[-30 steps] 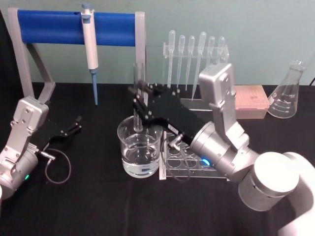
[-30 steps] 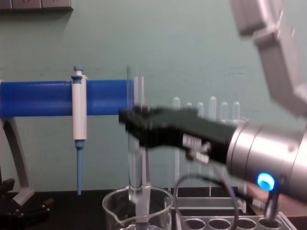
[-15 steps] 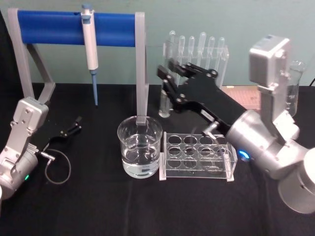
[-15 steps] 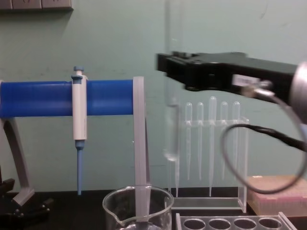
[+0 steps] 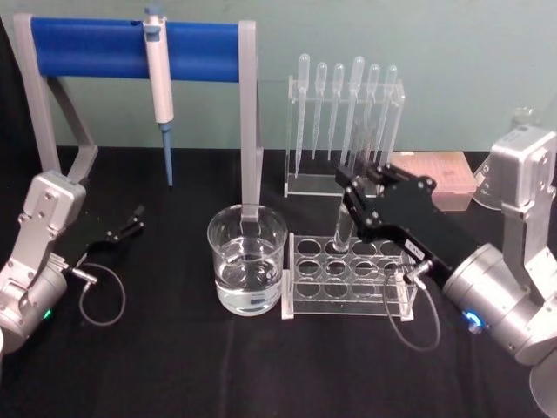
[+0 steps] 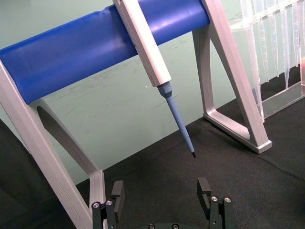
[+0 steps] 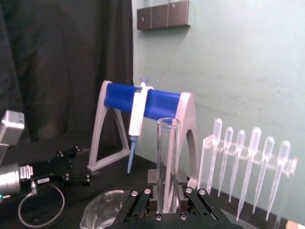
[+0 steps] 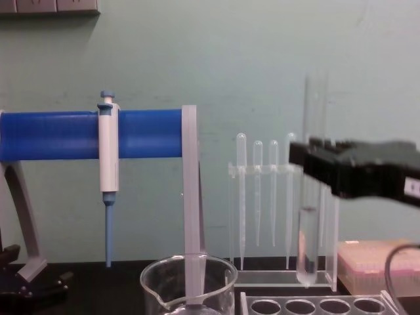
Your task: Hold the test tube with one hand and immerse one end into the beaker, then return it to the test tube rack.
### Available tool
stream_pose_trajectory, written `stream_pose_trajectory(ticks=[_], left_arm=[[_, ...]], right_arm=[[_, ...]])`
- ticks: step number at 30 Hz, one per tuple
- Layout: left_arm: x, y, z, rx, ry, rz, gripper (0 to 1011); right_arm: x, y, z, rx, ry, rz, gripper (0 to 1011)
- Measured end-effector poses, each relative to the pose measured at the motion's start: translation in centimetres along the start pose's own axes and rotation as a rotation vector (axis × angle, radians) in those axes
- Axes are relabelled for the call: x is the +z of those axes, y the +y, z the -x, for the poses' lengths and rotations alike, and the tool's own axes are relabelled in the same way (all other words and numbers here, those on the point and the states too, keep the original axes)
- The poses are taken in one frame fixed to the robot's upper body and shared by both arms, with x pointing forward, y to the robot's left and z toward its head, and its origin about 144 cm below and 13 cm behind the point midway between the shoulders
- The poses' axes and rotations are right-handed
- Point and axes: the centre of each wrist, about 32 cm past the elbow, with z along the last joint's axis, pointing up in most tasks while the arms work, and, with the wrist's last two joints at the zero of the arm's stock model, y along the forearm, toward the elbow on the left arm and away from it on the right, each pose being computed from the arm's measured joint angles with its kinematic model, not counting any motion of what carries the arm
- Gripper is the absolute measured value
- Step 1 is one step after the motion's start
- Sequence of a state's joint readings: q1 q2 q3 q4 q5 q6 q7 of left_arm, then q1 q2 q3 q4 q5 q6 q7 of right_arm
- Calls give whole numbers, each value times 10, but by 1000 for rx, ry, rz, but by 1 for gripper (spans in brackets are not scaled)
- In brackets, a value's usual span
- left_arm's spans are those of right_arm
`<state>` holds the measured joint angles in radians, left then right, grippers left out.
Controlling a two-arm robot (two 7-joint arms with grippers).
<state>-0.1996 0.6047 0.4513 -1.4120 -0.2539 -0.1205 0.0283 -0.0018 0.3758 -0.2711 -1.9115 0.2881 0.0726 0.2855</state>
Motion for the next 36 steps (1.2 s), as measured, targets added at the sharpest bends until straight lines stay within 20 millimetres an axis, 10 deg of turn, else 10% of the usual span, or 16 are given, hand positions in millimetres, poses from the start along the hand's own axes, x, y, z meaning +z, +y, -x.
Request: stream_pose_trajectory(ticks=[36], left_arm=[[0,0,0,0,0,0,1000]], right_arm=[[-45,2,4,-13,17,82,226]])
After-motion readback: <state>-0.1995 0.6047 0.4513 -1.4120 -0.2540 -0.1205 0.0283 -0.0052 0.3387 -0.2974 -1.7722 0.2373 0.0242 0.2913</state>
